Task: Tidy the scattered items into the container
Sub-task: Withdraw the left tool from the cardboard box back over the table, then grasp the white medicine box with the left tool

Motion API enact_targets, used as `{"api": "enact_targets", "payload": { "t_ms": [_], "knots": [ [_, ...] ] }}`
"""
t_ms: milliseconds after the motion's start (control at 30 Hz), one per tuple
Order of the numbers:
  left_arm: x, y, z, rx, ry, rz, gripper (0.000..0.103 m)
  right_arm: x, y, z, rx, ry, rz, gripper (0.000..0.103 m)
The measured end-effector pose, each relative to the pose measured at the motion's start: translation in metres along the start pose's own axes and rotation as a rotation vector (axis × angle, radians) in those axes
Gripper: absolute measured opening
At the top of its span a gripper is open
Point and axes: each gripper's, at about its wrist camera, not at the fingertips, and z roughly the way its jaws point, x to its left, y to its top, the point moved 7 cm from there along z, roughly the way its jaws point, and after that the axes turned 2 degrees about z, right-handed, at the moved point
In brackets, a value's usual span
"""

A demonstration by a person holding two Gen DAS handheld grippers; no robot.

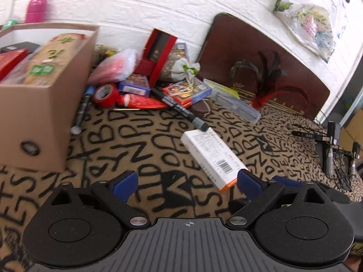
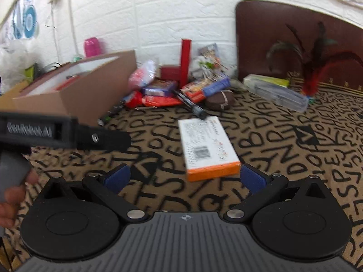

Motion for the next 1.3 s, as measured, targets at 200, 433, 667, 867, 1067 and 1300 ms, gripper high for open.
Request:
{"api": "enact_targets", "payload": {
  "t_ms": [200, 433, 667, 867, 1067, 1300],
  "knots": [
    [-0.008, 0.022, 0.042, 0.01, -0.022, 0.059, 0.098, -0.012, -0.004, 0.021, 0.027, -0.022, -0.007, 0.101],
    [-0.023, 0.042, 0.099, 0.046, -0.073, 0.149, 0.092, -0.023, -0.005, 0.041, 0.061, -0.006, 0.007, 0.091],
    [-0.027, 0.043, 0.139, 0.144, -0.118, 0.175, 0.075, -0.043, -0.008, 0.044, 0.066, -0.033, 0.029, 0.079],
    [-0.03, 0.029, 0.131, 0.16, -0.158, 0.153, 0.047, -0.05, -0.008, 0.043, 0.06, -0.042, 0.025, 0.08],
    [-0.029, -0.005, 0.087, 0.188, -0.171, 0.103, 0.054, -0.046, -0.015, 0.032, 0.071, -0.025, -0.009, 0.078],
    [-0.028, -0.012, 0.075, 0.184, -0.165, 0.047, 0.072, -0.044, -0.023, 0.019, 0.085, 0.002, -0.047, 0.078]
  ]
}}
